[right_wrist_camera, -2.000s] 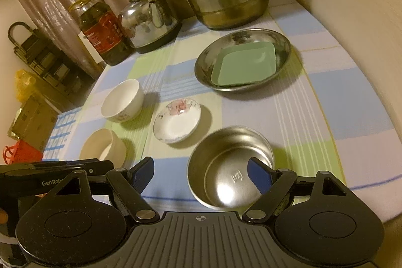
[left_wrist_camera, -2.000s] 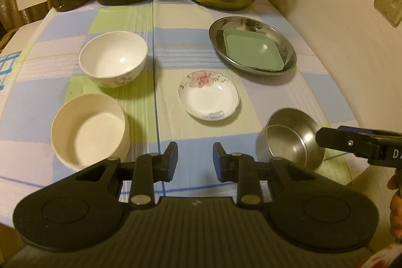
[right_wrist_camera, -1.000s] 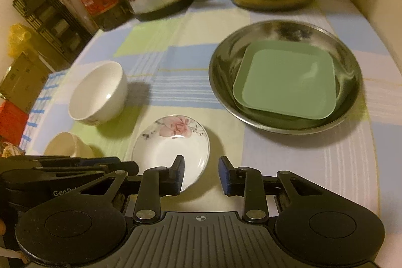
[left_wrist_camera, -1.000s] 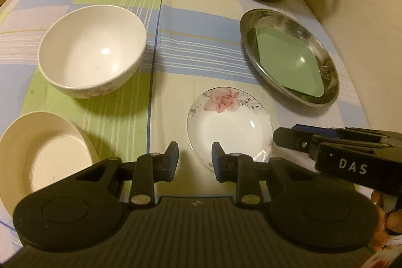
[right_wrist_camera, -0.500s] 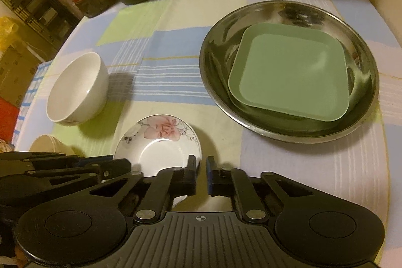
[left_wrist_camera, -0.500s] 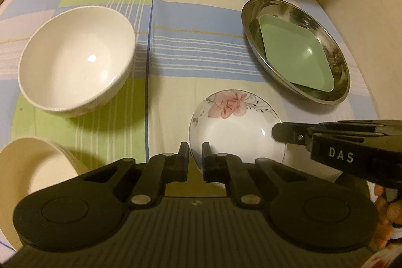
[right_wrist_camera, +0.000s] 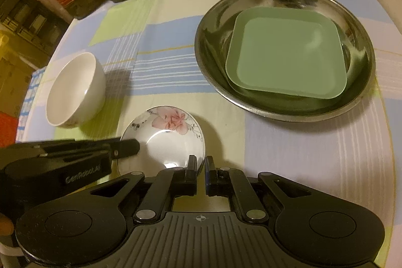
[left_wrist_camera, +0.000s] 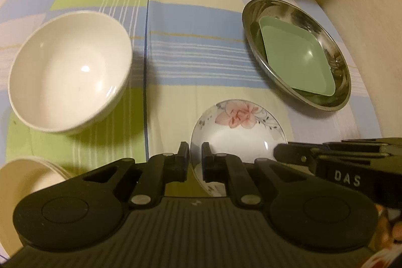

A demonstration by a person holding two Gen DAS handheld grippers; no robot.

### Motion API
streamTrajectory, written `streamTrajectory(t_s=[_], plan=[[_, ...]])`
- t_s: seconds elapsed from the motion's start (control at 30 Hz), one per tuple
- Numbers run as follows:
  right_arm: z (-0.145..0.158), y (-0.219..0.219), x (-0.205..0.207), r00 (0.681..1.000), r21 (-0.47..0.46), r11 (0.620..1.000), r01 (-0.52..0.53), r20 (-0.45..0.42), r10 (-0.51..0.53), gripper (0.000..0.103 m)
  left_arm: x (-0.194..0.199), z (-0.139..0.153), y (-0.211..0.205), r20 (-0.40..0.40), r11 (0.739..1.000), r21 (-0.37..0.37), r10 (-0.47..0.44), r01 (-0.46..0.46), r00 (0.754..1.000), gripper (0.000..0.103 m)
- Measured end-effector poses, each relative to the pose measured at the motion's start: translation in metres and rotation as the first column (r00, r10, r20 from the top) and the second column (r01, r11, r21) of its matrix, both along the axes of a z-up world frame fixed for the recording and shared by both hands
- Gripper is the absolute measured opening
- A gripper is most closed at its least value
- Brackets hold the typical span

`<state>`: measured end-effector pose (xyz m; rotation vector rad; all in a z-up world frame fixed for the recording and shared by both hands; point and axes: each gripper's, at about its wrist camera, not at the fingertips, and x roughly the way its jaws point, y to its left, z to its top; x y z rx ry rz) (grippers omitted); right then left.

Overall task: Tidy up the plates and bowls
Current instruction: 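Lift the floral saucer with the left gripper and carry it over the green plate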

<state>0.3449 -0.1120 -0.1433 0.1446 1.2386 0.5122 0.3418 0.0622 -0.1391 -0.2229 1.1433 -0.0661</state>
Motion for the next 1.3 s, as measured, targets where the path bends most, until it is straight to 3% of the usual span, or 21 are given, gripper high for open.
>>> streamTrajectory(t_s=[0.47, 1.0, 1.3], plan=[[-0.003, -0.003, 0.002, 0.999, 0.025, 0.999, 0.032, -0.019, -0.031, 0.005, -0.005, 0.002, -0.003, 0.018, 0.999, 0.021, -0.044, 0.043, 0.999, 0.010], [0.029, -0.019, -0.007, 0.998, 0.057, 0.997, 0.057, 0.037, -0.059, 0.005, -0.008, 0.033, -0.010, 0.078, 0.998, 0.009, -0.057, 0.057, 0.995, 0.009], [0.048, -0.039, 0.000, 0.991, 0.056, 0.993, 0.107, 0.080, -0.111, 0.005, 0.011, 0.051, -0.034, 0.130, 0.994, 0.005, -0.107, 0.107, 0.986, 0.009]])
